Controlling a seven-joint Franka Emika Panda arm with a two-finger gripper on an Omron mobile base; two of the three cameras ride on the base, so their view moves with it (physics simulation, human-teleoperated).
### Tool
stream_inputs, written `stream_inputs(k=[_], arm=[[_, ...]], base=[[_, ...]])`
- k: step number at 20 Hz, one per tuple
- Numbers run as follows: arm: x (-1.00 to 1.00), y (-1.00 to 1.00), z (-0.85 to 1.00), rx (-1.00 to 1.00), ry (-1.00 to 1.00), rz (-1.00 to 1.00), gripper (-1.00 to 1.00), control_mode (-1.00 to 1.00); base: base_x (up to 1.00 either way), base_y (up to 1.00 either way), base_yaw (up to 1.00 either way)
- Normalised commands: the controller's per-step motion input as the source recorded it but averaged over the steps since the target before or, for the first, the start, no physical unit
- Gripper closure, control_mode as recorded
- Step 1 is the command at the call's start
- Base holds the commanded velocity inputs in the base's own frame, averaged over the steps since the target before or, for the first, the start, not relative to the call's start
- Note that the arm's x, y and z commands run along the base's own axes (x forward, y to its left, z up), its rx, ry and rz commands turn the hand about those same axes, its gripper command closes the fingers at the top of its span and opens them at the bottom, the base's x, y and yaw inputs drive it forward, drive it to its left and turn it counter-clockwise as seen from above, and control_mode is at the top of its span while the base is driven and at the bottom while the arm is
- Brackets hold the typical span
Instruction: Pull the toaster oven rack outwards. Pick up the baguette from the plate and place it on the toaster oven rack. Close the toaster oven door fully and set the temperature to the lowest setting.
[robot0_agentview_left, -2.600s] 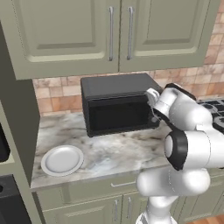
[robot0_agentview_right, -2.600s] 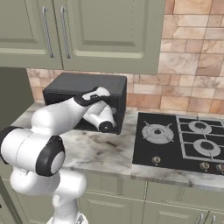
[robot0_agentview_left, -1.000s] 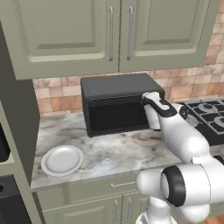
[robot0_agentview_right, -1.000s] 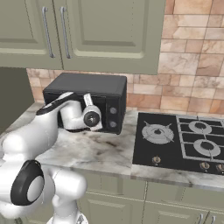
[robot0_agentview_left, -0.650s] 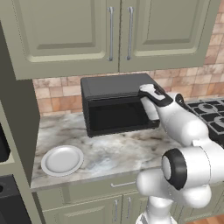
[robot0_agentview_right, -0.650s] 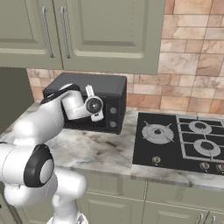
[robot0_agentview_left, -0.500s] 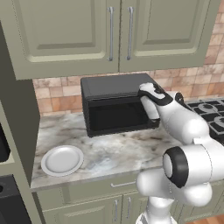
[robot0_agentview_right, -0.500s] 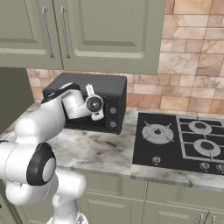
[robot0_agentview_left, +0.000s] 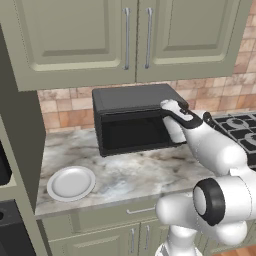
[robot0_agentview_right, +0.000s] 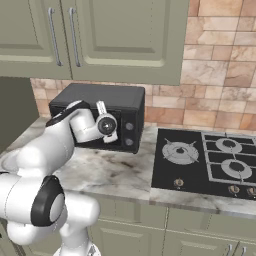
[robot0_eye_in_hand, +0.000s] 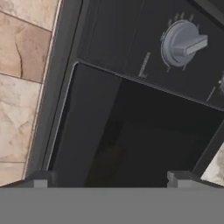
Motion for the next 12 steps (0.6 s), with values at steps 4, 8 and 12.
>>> stream_inputs(k=[4,8,12], arm=[[0.00,0.09,-0.37,0.00,-0.06,0.00,-1.00,-1.00],[0.12,0.15,-0.32,0.00,-0.04,0.00,-1.00,-1.00],[0.34,0.16,-0.38,0.00,0.00,0.01,-1.00,-1.00]], base=[[0.00,0.00,0.00],[0.00,0.00,0.00],[0.00,0.00,0.00]])
